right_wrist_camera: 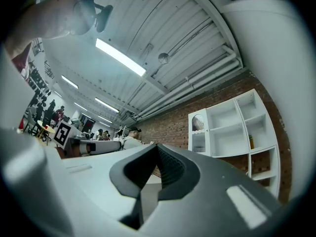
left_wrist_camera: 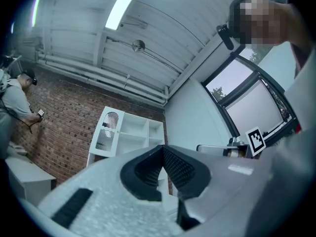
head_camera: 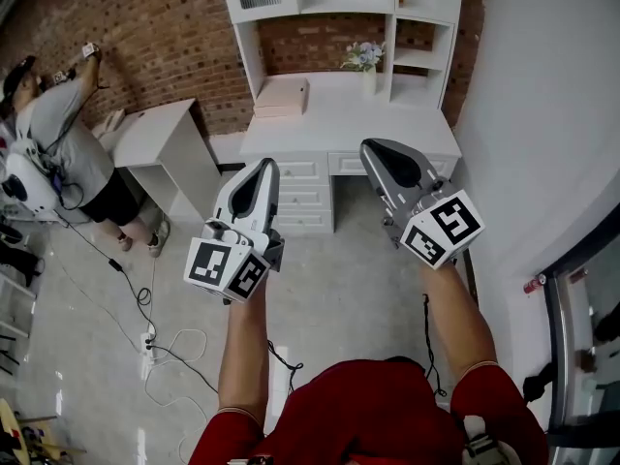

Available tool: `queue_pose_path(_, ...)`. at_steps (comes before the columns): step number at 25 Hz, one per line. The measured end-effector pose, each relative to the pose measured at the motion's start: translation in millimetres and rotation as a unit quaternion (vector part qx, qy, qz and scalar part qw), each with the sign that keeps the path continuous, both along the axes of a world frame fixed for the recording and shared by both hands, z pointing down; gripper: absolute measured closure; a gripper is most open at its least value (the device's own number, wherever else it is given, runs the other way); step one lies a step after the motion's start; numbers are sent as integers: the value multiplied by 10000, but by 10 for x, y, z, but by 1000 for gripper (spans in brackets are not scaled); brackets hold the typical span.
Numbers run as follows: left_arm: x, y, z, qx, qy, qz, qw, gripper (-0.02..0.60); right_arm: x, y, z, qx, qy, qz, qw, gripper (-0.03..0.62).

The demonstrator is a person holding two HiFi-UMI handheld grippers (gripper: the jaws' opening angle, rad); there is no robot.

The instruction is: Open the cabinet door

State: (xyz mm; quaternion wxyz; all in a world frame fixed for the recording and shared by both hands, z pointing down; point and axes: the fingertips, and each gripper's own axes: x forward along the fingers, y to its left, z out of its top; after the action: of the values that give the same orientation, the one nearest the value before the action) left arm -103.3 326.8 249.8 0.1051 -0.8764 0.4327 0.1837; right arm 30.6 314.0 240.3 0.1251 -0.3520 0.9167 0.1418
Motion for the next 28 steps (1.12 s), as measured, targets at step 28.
queue_pose_path(28, -113, -2498, 101, -154, -433, -307, 9985, 581, 75, -2532, 160, 99, -214, -112, 9997, 582)
